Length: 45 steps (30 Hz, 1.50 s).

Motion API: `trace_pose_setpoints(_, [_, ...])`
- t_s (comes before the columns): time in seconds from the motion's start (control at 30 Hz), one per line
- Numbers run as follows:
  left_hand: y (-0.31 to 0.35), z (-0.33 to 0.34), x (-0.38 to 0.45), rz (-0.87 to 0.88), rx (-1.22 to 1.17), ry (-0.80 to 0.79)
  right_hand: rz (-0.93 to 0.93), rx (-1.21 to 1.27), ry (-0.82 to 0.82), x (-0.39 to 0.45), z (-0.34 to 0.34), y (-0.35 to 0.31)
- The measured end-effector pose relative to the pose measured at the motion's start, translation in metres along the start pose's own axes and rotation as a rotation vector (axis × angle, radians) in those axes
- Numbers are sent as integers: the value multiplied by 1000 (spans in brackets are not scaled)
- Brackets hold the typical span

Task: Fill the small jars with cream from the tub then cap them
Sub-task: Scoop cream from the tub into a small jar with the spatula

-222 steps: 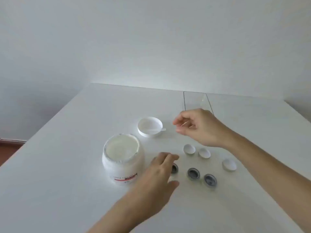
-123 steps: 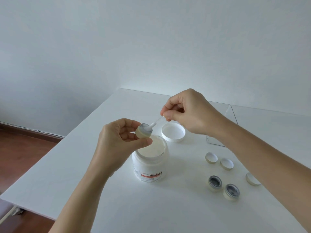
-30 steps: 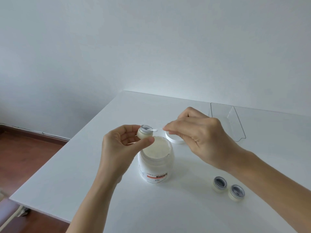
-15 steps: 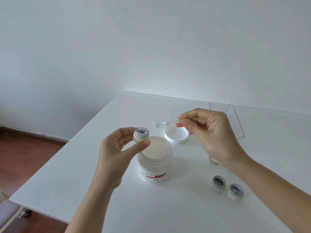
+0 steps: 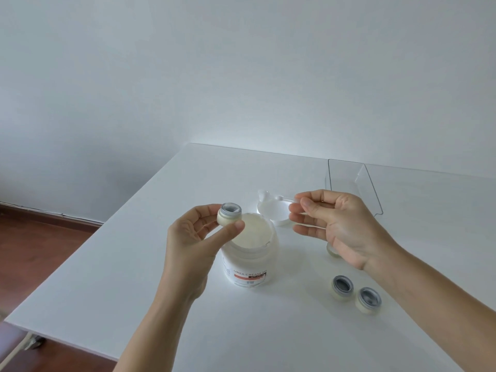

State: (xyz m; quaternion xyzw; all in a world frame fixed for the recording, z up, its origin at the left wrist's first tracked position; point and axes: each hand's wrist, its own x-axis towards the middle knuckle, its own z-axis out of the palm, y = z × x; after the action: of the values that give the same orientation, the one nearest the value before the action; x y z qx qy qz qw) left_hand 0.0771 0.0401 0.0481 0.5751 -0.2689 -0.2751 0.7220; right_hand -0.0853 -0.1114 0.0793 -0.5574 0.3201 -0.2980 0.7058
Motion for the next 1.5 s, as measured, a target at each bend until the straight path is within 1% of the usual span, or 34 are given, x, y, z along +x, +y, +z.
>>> trace_pose_setpoints(0.23, [-7,21,5,-14,-12,-46,-22,6,55,-3,-14,-3])
trace_pose_setpoints(0.37, [-13,36,9,-38,-3,-92,-91,-12,101,-5,-26,-5])
trace_pose_setpoints(0.43, [-14,39,11,-45,-3,-105,-143,-85,120,-5,-29,-7])
trace_pose_setpoints(0.6, [-15,40,17,2,-21,-126,-283,-379,157,-10,-43,-13])
trace_pose_setpoints(0.7, [-15,37,19,47,-8,-130,-350,-620,163,-13,-44,-17])
trace_pose_setpoints(0.77, [-15,36,18,65,-4,-135,-426,-804,158,-14,-39,-19])
trace_pose_setpoints(0.9, [-16,35,15,91,12,-148,-610,-1167,79,-10,-18,-17])
trace_pose_setpoints(1.0, [-16,35,12,125,40,-156,-663,-1401,-18,-2,-5,-14])
trace_pose_setpoints(1.1, [-14,32,10,153,73,-167,-655,-1522,-130,4,4,-13])
trace_pose_setpoints(1.17, [-14,30,9,164,95,-172,-590,-1505,-157,6,7,-13])
trace_pose_setpoints(1.33, [-12,26,6,157,123,-160,-337,-1353,-157,9,4,-17])
trace_pose_setpoints(1.5, [-11,24,4,142,139,-135,-192,-1233,-92,10,-8,-21])
